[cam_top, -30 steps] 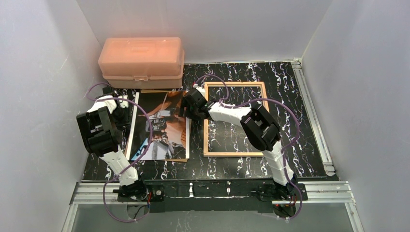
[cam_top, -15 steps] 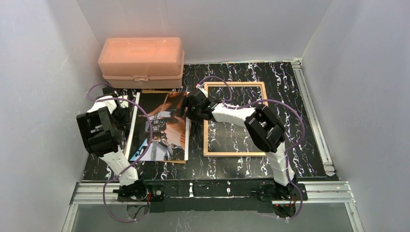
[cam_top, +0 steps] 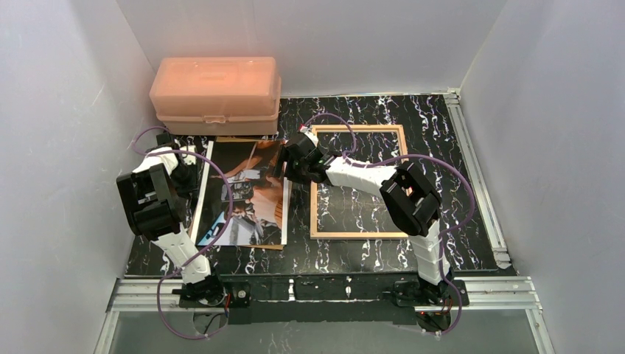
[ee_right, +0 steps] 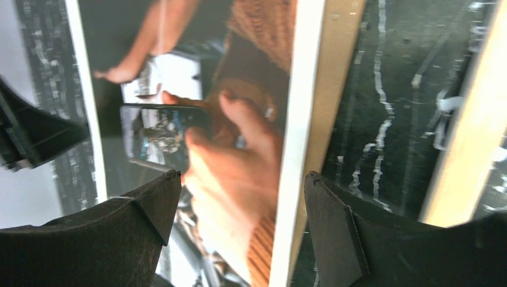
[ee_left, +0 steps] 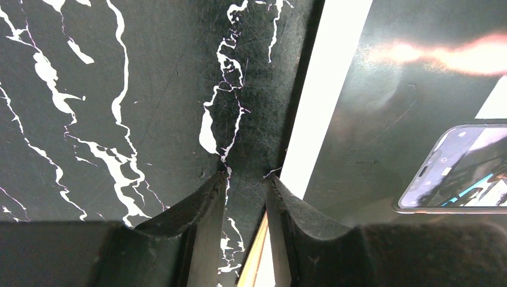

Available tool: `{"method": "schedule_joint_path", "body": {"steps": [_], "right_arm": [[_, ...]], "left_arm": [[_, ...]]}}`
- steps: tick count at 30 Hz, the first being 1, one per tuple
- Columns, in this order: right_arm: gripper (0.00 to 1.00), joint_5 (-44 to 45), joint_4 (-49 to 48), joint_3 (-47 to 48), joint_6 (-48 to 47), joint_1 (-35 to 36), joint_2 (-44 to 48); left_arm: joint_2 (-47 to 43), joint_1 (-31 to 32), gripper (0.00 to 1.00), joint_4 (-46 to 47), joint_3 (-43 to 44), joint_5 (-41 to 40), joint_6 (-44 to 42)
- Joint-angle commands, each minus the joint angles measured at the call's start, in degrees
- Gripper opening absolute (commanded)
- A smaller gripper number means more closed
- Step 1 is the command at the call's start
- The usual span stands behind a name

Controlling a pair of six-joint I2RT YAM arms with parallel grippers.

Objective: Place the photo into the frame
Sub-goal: Pick up the photo frame item at the center of the board.

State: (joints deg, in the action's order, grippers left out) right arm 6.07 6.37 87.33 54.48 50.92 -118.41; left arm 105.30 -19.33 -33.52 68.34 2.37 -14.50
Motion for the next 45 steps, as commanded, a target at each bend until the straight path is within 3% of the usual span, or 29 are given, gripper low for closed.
{"method": "schedule_joint_path", "body": {"steps": [1, 28, 36, 45], "right_arm": [[0.84, 6.16, 6.35, 0.57, -3.17, 0.25, 2.17], [0.86, 5.85, 14.12, 2.33, -2.38, 6.72, -4.71], [0.86, 3.33, 12.29, 3.60, -1.39, 7.74, -5.90], [0.86, 1.13, 6.91, 1.88, 1.03, 7.60, 0.31]], "left_arm": [[2.37, 0.35, 0.29, -2.16, -3.02, 2.03, -0.70], [0.71, 0.44, 0.25, -2.08, -5.76, 3.82, -0.83], [1.35, 0.43, 0.19, -2.65, -5.69, 4.49, -1.32], [1.55, 0.44, 0.12, -2.52, -5.67, 4.64, -1.65]]}}
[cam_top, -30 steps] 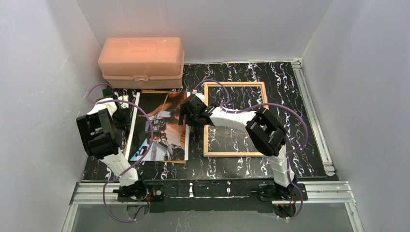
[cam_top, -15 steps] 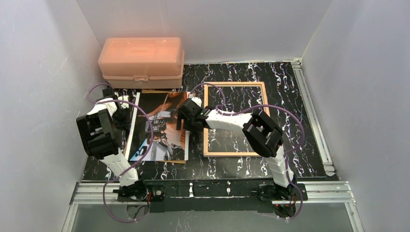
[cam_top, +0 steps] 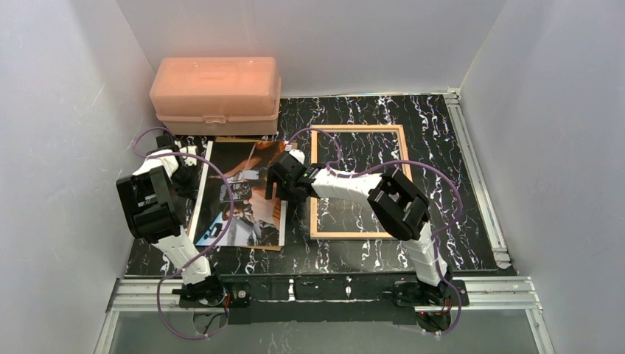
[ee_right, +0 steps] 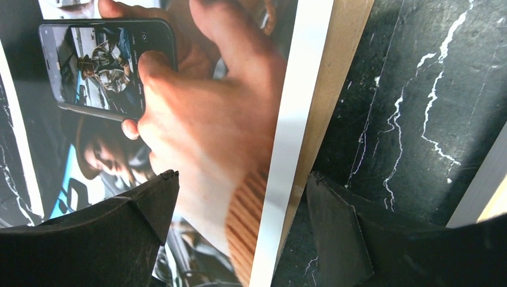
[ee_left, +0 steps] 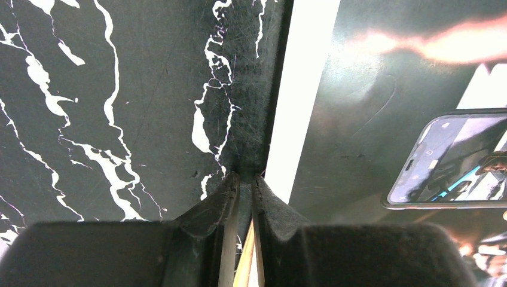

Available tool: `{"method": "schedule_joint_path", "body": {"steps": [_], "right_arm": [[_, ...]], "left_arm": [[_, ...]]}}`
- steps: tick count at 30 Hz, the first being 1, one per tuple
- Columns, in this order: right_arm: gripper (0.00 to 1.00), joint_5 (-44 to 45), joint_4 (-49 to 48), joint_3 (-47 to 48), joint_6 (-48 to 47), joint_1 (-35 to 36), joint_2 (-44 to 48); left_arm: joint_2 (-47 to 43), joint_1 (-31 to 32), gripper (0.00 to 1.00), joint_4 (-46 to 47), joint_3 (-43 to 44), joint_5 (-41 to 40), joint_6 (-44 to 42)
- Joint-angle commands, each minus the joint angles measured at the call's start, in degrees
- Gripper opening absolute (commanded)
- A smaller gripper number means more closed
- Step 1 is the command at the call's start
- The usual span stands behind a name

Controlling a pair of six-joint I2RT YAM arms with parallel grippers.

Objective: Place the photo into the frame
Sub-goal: Pick up the photo frame item at the center of the board.

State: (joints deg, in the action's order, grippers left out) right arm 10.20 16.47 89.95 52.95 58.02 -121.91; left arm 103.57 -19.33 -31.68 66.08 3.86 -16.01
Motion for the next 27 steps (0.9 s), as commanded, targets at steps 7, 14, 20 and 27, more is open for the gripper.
{"method": "schedule_joint_path", "body": {"steps": [7, 14, 20, 27], "right_arm": [[0.86, -4.67, -4.55, -1.04, 3.55, 0.24, 5.29], [0.86, -4.31, -4.98, -2.52, 3.74, 0.07, 7.24], [0.85, -5.70, -7.17, -3.36, 4.24, -0.03, 7.48], [0.81, -14.98, -30.46, -13.09, 6.55, -0.91, 11.61]], "left_arm": [[3.25, 0.48, 0.11, -4.30, -3.42, 3.26, -0.15], [3.21, 0.50, 0.10, -4.35, -3.38, 3.19, -0.33], [3.10, 0.44, 0.10, -4.27, -3.42, 3.28, -0.42], [3.27, 0.48, 0.10, -4.22, -3.33, 3.24, -0.60]]}}
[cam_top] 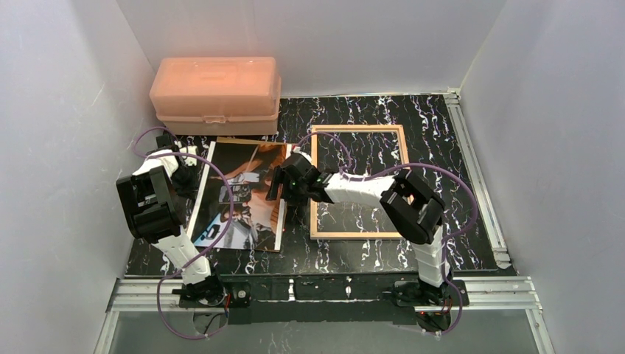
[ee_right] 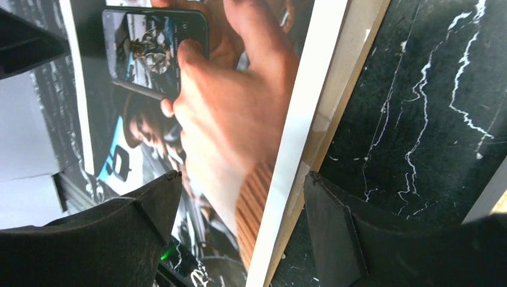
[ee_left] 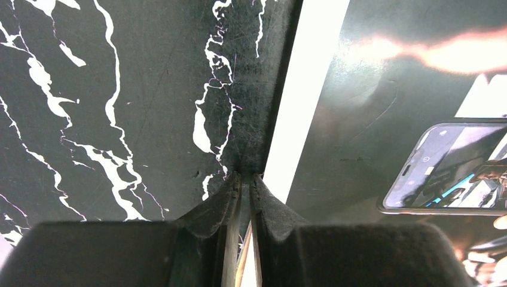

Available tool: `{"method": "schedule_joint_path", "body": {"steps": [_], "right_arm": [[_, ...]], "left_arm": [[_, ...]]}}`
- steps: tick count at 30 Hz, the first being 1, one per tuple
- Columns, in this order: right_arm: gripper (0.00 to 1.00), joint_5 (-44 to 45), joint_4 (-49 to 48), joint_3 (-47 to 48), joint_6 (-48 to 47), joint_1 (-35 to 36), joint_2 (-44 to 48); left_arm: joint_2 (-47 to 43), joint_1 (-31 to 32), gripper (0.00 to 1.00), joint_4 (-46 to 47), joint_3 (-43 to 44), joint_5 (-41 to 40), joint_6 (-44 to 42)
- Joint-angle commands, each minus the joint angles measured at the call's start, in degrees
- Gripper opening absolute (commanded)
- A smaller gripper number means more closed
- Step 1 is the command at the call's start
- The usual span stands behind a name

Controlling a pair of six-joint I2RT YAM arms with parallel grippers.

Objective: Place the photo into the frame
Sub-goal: Pick up the photo frame item at the center of the board.

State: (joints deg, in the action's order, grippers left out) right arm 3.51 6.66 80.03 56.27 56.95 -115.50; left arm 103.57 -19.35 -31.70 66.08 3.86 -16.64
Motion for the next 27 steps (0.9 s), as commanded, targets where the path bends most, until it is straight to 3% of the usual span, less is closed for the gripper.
{"method": "schedule_joint_path", "body": {"steps": [1, 15, 22, 27], "right_arm": [[0.80, -9.79, -24.07, -4.34, 3.77, 0.17, 5.61], [0.79, -15.81, -53.04, -14.70, 11.91, -1.12, 5.37], [0.79, -20.66, -60.70, -12.99, 15.77, -1.31, 0.29], [0.78, -21.66, -60.89, -12.44, 16.95, -1.28, -1.92]], "left_arm": [[3.27, 0.46, 0.10, -4.17, -3.34, 3.26, 0.03], [2.90, 0.48, 0.10, -4.32, -3.59, 3.35, 0.13], [2.86, 0.46, 0.10, -4.55, -3.51, 3.47, 0.08], [2.97, 0.46, 0.10, -4.75, -3.29, 3.52, -0.14]]}}
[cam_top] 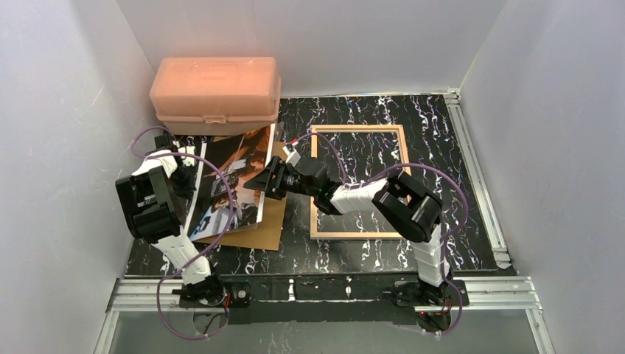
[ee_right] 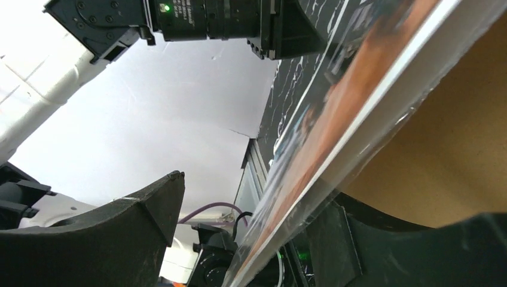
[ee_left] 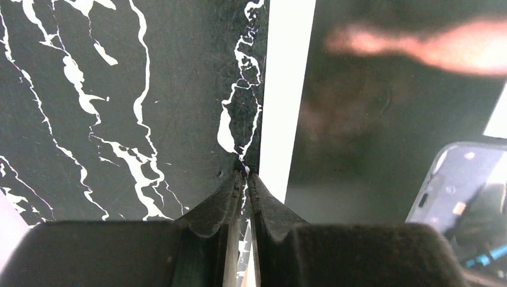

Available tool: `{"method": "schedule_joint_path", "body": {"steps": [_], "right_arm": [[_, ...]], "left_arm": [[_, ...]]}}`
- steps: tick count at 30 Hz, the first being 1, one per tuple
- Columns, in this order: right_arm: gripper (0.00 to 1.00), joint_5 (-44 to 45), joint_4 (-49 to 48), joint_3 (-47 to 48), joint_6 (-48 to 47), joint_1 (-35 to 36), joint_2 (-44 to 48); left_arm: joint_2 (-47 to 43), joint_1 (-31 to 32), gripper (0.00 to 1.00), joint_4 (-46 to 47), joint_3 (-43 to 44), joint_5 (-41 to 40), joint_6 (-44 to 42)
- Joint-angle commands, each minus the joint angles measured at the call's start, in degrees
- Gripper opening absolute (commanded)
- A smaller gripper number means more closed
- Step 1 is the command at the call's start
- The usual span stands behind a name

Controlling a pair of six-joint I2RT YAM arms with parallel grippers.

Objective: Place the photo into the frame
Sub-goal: Pick up the photo frame item at the center of the board.

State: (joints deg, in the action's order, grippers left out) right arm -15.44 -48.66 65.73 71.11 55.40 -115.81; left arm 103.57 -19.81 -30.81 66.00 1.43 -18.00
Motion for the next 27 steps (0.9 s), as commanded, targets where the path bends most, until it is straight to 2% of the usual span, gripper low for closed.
{"method": "schedule_joint_path", "body": {"steps": [1, 11, 20, 27], "right_arm": [[0.78, -2.52, -5.04, 1.85, 2.07, 0.24, -1.69], [0.78, -0.80, 3.51, 1.01, -4.18, -1.36, 3.89], [0.73, -0.77, 1.59, -1.95, -1.89, -3.39, 4.44], [0.57, -1.86, -0.13, -1.49, 0.59, -3.53, 2.35]], "left_arm": [[2.96, 0.92, 0.09, -5.66, -3.18, 5.81, 1.28], [3.04, 0.92, 0.09, -5.77, -2.78, 5.31, 1.07], [2.81, 0.92, 0.09, -6.37, -2.41, 5.39, 0.97], [1.92, 0.93, 0.26, -9.14, -1.93, 7.15, 0.15]]}}
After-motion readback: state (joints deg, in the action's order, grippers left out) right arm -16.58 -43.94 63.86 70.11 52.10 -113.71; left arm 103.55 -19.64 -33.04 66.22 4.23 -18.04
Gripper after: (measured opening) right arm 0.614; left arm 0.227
